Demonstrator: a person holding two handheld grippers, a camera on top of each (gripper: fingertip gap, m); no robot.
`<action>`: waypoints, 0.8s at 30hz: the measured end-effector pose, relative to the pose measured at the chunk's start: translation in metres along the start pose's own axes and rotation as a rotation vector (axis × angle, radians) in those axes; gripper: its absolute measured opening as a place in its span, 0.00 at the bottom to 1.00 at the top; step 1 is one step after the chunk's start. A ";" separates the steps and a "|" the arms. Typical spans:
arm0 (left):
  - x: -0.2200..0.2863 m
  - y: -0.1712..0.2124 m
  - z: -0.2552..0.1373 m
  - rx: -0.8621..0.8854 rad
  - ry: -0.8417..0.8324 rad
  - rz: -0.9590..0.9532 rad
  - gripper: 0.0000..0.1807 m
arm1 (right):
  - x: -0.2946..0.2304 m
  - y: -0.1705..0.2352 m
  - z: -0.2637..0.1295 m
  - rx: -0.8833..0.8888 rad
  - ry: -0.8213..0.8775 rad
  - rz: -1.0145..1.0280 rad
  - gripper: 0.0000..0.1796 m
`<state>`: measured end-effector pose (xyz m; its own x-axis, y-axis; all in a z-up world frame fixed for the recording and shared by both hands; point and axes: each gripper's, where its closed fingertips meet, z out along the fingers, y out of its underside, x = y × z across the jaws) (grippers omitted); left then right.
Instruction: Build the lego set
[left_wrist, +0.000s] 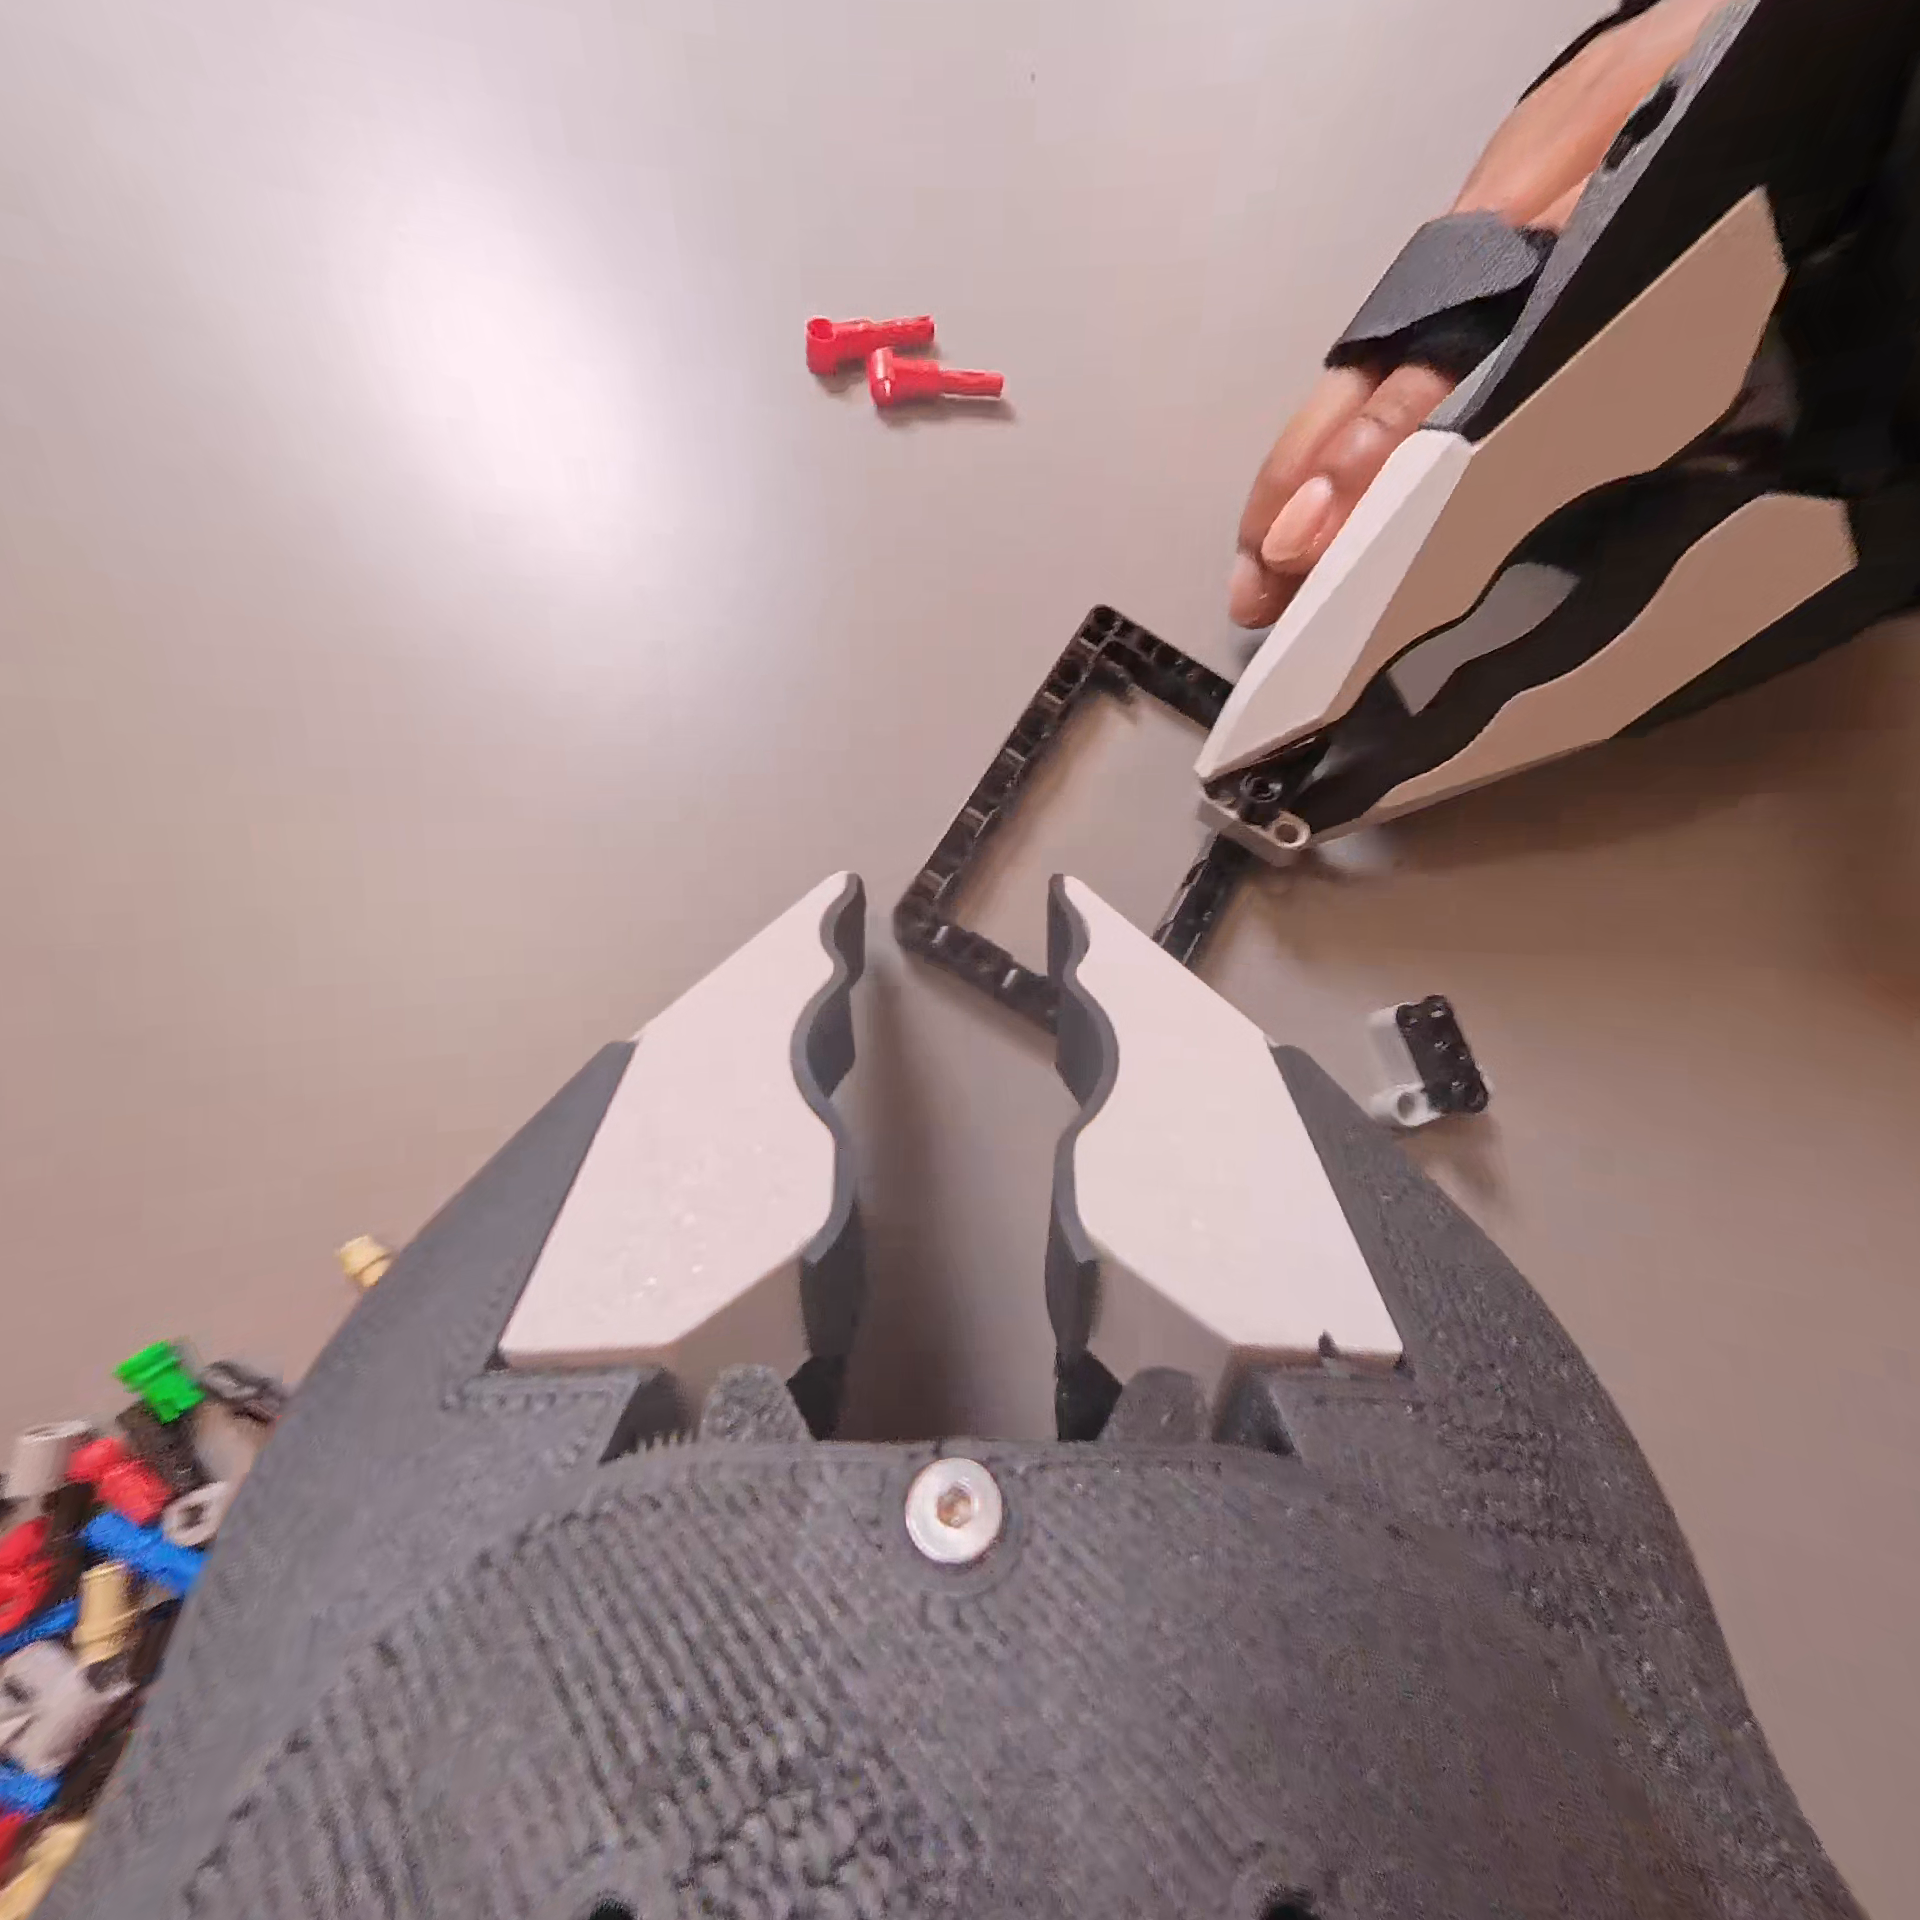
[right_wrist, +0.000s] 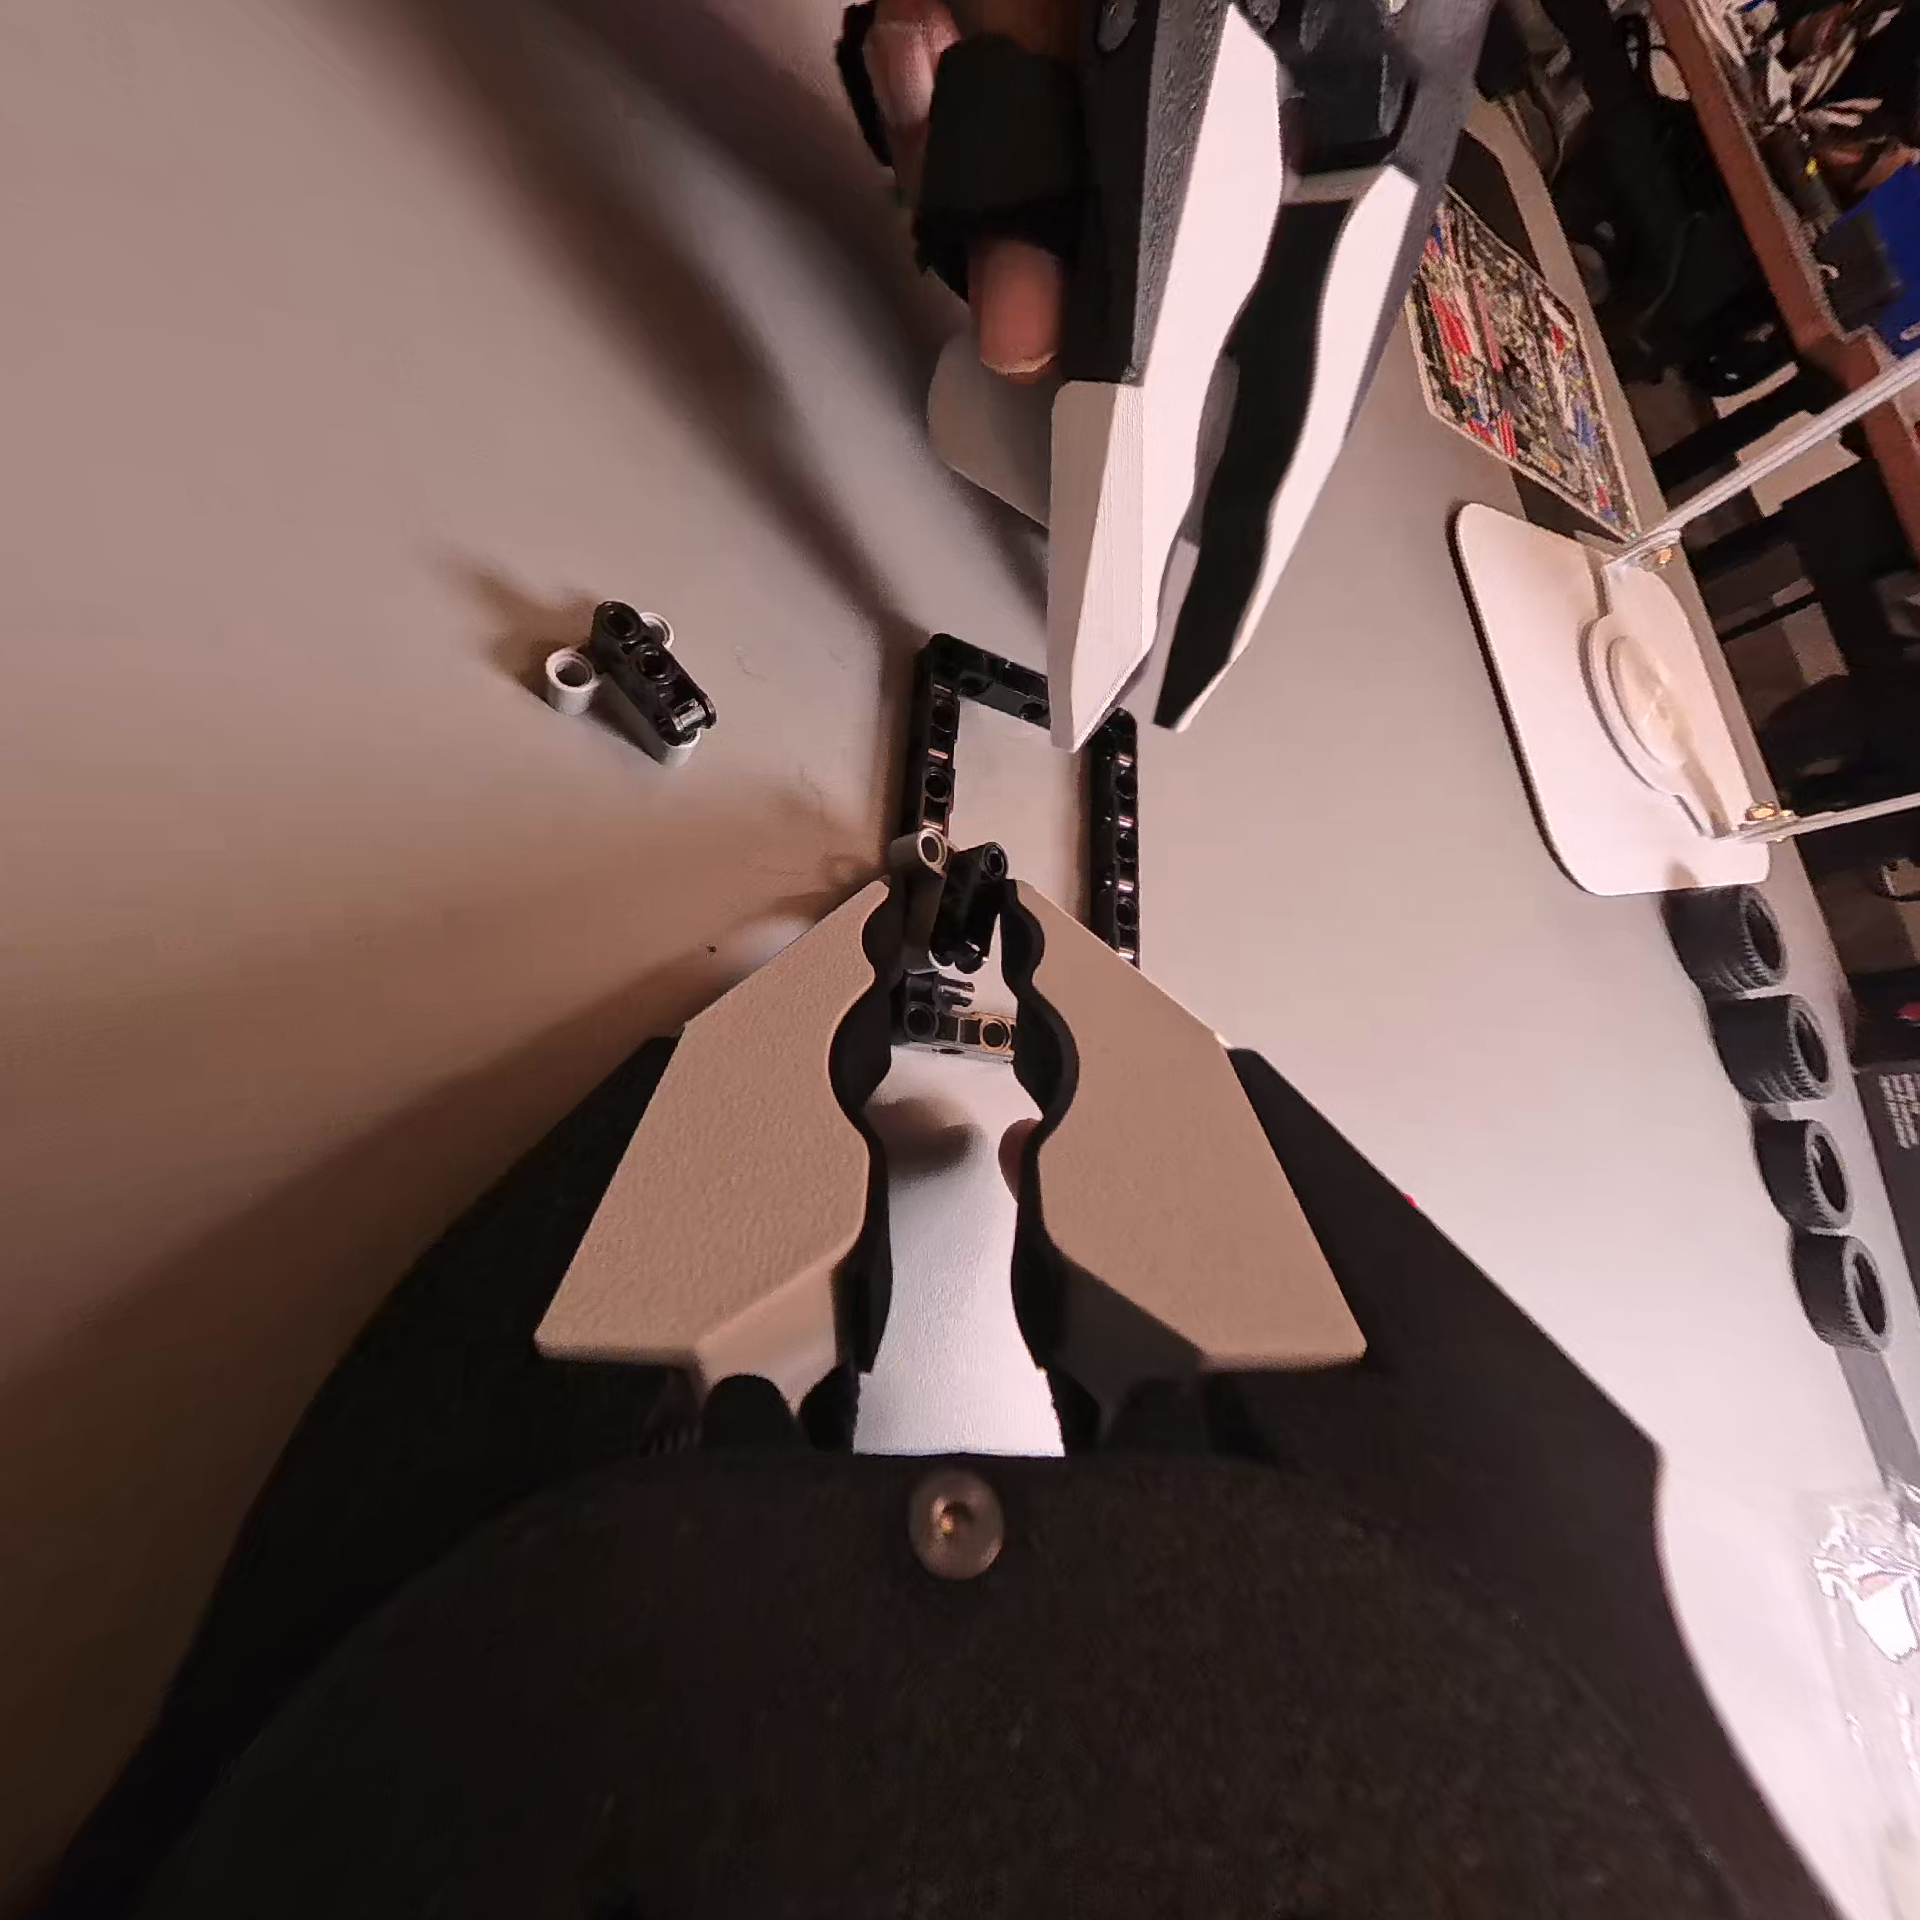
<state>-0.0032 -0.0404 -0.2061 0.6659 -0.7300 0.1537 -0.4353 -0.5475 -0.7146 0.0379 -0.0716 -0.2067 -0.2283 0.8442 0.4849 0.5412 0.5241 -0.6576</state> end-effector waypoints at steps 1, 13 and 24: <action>-0.003 0.000 0.000 -0.014 -0.016 0.020 0.20 | -0.001 -0.001 -0.001 0.008 -0.007 -0.002 0.08; -0.012 0.005 0.010 -0.168 -0.059 0.155 0.06 | 0.047 0.079 -0.059 -0.254 0.018 0.369 0.09; -0.016 -0.015 -0.014 -0.002 -0.279 0.281 0.04 | 0.072 0.053 -0.053 -0.210 -0.173 0.504 0.27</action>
<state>-0.0160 -0.0267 -0.1883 0.6593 -0.7128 -0.2394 -0.6253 -0.3429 -0.7010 0.0932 0.0109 -0.1756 -0.0199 0.9994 0.0281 0.7630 0.0334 -0.6456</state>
